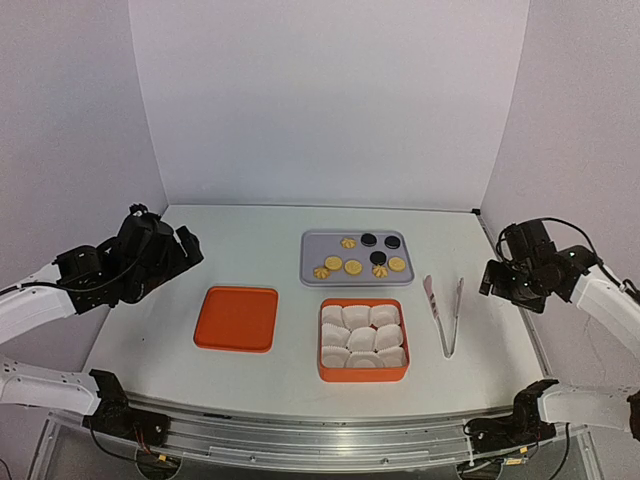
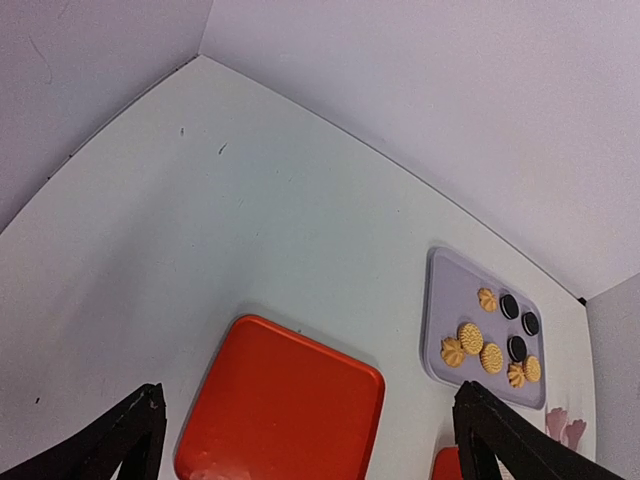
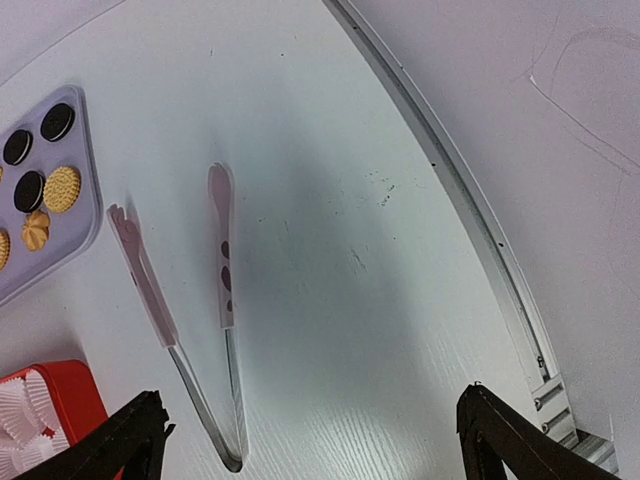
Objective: Pack the cookies
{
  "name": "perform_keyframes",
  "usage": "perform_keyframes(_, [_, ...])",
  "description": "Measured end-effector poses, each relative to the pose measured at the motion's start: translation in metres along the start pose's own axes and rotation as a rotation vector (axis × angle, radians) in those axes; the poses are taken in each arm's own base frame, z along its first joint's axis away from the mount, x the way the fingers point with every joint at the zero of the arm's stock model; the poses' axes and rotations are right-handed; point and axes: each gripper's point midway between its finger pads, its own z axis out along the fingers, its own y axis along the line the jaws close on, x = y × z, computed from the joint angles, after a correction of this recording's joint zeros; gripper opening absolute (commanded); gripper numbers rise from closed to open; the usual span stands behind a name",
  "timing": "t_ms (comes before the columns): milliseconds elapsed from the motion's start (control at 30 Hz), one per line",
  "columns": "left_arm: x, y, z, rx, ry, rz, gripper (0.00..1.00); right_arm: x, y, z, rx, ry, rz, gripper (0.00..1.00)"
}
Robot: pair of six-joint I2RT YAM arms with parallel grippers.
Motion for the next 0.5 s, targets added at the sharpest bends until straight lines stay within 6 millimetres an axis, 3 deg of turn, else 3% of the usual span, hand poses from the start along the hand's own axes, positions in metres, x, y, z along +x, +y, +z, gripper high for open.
perform_keyframes(267, [0.002,-0.006,0.004,0.013,0.001,0.031,1.0,-0.004,-0.001,-0.008,-0.023,-0.029,0.07,0.98])
perform_keyframes(500, [0.002,-0.023,0.01,0.066,-0.004,0.047,1.0,0.0,0.006,-0.009,-0.064,0.0,0.064,0.98])
